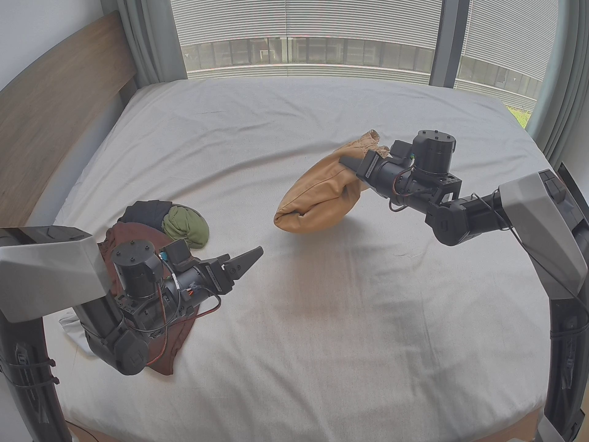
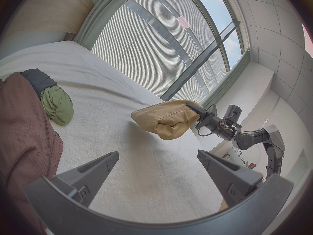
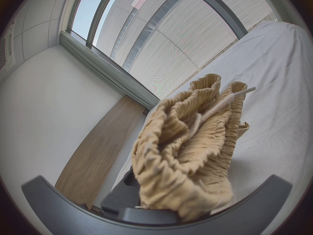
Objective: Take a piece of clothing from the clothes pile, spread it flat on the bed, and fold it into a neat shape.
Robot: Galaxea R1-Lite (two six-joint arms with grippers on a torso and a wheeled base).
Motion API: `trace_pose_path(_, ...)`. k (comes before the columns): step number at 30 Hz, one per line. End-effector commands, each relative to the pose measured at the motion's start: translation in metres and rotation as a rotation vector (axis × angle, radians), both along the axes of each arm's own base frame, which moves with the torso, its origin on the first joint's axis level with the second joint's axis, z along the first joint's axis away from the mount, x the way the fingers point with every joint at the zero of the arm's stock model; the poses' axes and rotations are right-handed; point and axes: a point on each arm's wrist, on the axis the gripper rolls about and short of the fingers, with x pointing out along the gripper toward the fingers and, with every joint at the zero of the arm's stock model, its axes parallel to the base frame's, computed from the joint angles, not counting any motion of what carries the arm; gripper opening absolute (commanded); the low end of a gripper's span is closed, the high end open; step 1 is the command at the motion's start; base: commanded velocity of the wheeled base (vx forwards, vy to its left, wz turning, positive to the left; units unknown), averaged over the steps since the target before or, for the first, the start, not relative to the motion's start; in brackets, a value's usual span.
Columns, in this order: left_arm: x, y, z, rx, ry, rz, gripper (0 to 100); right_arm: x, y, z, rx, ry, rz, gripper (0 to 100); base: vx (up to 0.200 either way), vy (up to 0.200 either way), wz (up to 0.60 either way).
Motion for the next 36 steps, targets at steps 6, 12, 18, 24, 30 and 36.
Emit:
trace_pose_path(6, 0.001, 0.002, 0.000, -0.001, -0.001, 0.006, 100, 0.036, 0.008, -0.003, 0.004, -0.019, -0.010, 0, 0.000, 0.000, 0.00)
trace_pose_path(12, 0.001, 0.002, 0.000, -0.001, -0.001, 0.006, 100, 0.046, 0.012, -0.028, -0.011, 0.006, -0.012, 0, 0.000, 0.000, 0.00)
trace_pose_path(18, 0.002, 0.004, 0.000, 0.000, -0.002, 0.012, 100, 0.062, 0.002, -0.097, -0.113, 0.074, -0.040, 0, 0.000, 0.000, 0.00)
trace_pose_path(24, 0.001, 0.005, 0.001, 0.000, -0.003, 0.012, 100, 0.047, -0.006, -0.101, -0.147, 0.147, -0.066, 0, 0.000, 0.000, 0.00)
trace_pose_path(30, 0.002, 0.004, 0.001, -0.001, -0.005, 0.012, 100, 0.026, -0.013, -0.115, -0.179, 0.218, -0.082, 0, 0.000, 0.000, 0.00)
trace_pose_path(36, 0.002, 0.004, 0.001, -0.001, -0.005, 0.011, 100, 0.017, -0.017, -0.140, -0.185, 0.226, -0.098, 0, 0.000, 0.000, 0.00)
